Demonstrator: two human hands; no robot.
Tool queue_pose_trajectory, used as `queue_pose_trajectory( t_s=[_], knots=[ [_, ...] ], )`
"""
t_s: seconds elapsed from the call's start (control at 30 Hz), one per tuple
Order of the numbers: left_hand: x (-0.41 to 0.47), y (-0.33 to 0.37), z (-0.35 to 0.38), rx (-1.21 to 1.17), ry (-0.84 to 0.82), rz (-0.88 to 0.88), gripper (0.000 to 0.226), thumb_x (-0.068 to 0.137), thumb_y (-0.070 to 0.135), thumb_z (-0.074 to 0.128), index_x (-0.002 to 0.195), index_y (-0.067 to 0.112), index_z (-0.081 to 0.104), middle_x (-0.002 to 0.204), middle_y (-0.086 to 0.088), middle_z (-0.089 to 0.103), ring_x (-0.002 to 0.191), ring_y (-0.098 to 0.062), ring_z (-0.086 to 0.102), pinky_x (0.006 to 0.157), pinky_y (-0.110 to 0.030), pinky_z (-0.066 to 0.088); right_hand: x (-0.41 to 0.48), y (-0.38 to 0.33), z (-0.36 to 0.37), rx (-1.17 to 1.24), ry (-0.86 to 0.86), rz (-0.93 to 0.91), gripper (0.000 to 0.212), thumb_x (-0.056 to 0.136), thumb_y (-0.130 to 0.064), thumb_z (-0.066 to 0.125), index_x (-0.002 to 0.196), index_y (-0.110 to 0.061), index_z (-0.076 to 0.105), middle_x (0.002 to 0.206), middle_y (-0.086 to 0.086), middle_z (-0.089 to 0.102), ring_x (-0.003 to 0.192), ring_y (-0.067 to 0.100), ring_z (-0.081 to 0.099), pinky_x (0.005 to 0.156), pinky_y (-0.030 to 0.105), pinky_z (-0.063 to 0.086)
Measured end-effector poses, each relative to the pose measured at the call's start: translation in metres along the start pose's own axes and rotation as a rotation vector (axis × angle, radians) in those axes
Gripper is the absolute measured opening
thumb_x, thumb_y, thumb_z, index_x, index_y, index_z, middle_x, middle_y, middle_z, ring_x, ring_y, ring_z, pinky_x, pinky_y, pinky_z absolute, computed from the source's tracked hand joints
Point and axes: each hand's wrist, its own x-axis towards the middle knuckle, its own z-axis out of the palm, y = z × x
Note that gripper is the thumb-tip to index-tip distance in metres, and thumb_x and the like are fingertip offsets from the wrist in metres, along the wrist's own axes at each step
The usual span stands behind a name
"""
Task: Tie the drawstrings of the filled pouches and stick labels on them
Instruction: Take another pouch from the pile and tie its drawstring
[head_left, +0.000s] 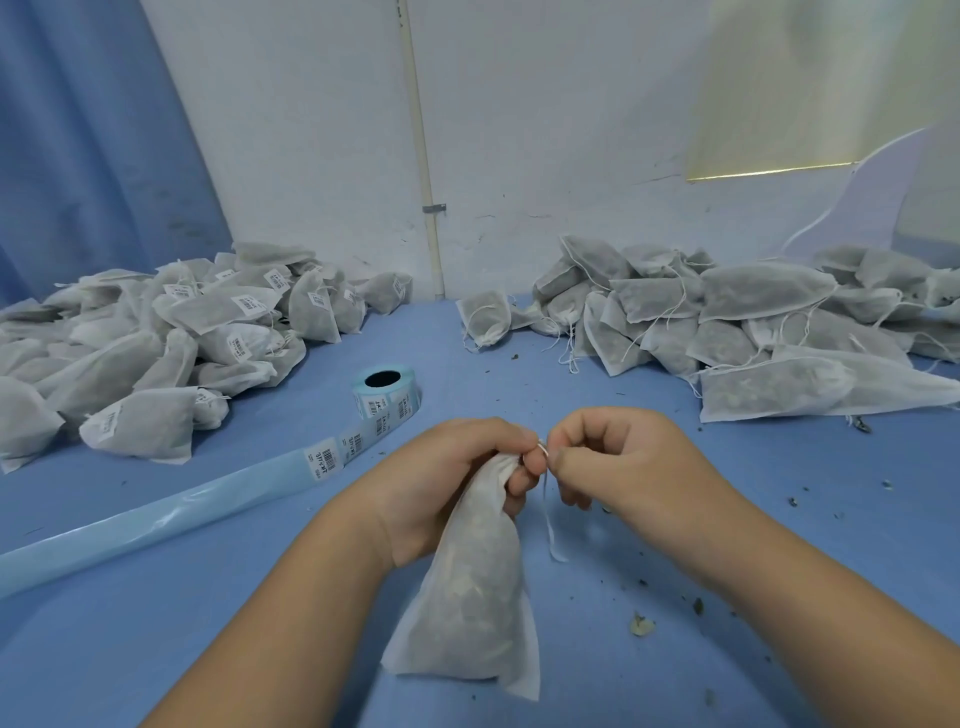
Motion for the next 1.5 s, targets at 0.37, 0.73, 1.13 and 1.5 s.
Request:
queue_pose_trajectory(
  t_s=[0.37,0.73,1.13,1.5],
  knots=[
    [-0.002,0.003,0.007,0.255,0.223,0.054,0.018,0.057,0.032,0.072,0.064,0.015,0.070,0.059,-0.002,0.049,0.051,-0.016,0.039,0.050,-0.027,0.032,0.003,0.007,-0.007,-0.083,-0.050,0.046,0.010,0.064,-0.028,0.055,0.061,-0.025,0.064,0.056,-0.006,0.059,0.057,0.009,0.051,0.058,0.029,0.039],
    [-0.004,0.004,0.001,0.292,0.270,0.183,0.014,0.069,0.031,0.069,0.067,0.018,0.072,0.064,0.001,0.060,0.051,-0.014,0.046,0.048,-0.024,0.039,0.005,0.005,-0.012,-0.011,0.011,0.027,0.013,0.078,-0.016,0.063,0.066,-0.020,0.064,0.058,-0.001,0.061,0.057,0.012,0.053,0.062,0.030,0.044],
    [0.002,-0.004,0.008,0.305,0.351,0.235,0.021,0.084,0.027,0.071,0.067,0.015,0.073,0.061,0.000,0.059,0.056,-0.014,0.053,0.059,-0.026,0.046,0.005,0.012,-0.003,-0.111,0.168,-0.077,0.013,0.077,-0.023,0.078,0.065,-0.023,0.073,0.060,-0.003,0.067,0.050,0.007,0.061,0.048,0.013,0.042],
    [0.000,-0.004,0.010,0.451,0.280,0.208,0.029,0.073,0.034,0.063,0.072,0.005,0.063,0.071,-0.009,0.057,0.070,-0.029,0.058,0.071,-0.040,0.043,0.003,0.015,-0.008,-0.301,-0.010,-0.183,0.027,0.081,-0.021,0.074,0.060,-0.026,0.058,0.051,-0.015,0.049,0.049,0.001,0.040,0.049,0.012,0.034]
  ],
)
